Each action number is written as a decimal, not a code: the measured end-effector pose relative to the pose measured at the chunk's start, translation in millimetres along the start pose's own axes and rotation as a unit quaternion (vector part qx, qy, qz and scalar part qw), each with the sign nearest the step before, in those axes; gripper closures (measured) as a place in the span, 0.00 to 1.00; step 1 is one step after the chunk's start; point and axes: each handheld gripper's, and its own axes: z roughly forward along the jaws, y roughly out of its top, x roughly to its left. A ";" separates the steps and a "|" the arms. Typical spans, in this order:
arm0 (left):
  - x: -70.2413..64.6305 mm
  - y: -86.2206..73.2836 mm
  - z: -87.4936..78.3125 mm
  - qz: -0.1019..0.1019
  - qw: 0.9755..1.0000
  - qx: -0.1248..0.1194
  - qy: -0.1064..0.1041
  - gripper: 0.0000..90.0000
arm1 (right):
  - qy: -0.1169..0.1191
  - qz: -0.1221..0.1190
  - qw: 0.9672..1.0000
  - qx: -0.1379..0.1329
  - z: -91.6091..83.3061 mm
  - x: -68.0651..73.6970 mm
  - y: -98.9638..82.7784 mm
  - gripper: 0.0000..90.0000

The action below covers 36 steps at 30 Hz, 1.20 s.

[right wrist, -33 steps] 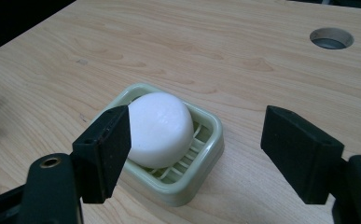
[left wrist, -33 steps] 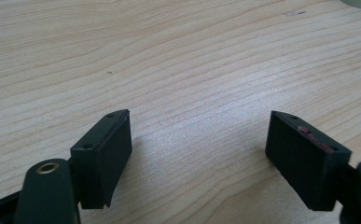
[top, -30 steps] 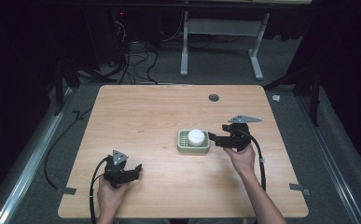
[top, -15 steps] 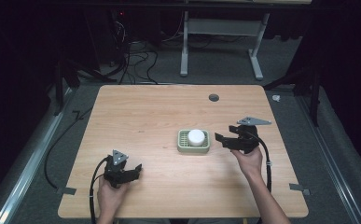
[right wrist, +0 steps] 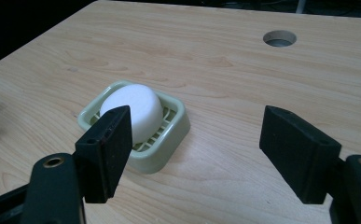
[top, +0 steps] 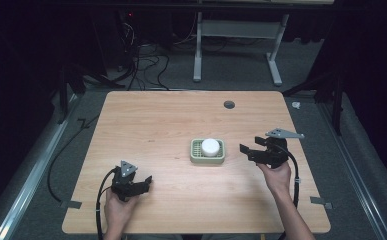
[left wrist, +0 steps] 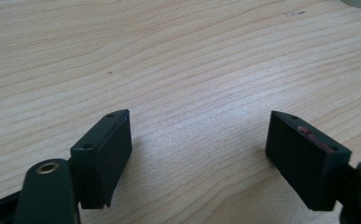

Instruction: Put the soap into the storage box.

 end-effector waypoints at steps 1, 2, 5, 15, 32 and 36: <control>0.0 0.0 0.0 0.000 1.000 0.000 0.000 0.26 | -0.002 0.001 1.000 -0.003 -2.4 -1.9 -1.4 0.29; 0.0 0.0 0.0 0.000 1.000 0.000 0.000 0.26 | -0.003 0.002 1.000 -0.004 -4.0 -2.9 -2.3 0.29; 0.0 0.0 0.0 0.000 1.000 0.000 0.000 0.26 | -0.005 0.006 1.000 -0.008 -8.7 -5.5 -4.8 0.29; 0.0 0.0 0.0 0.000 1.000 0.000 0.000 0.26 | -0.010 0.013 1.000 -0.014 -21.9 -11.6 -13.1 0.29; 0.0 0.0 0.0 0.000 1.000 0.000 0.000 0.26 | -0.018 0.028 0.999 -0.033 -44.2 -20.3 -30.2 0.30; 0.0 0.0 0.0 0.000 1.000 0.000 0.000 0.26 | -0.019 0.031 0.999 -0.033 -47.3 -20.6 -33.6 0.30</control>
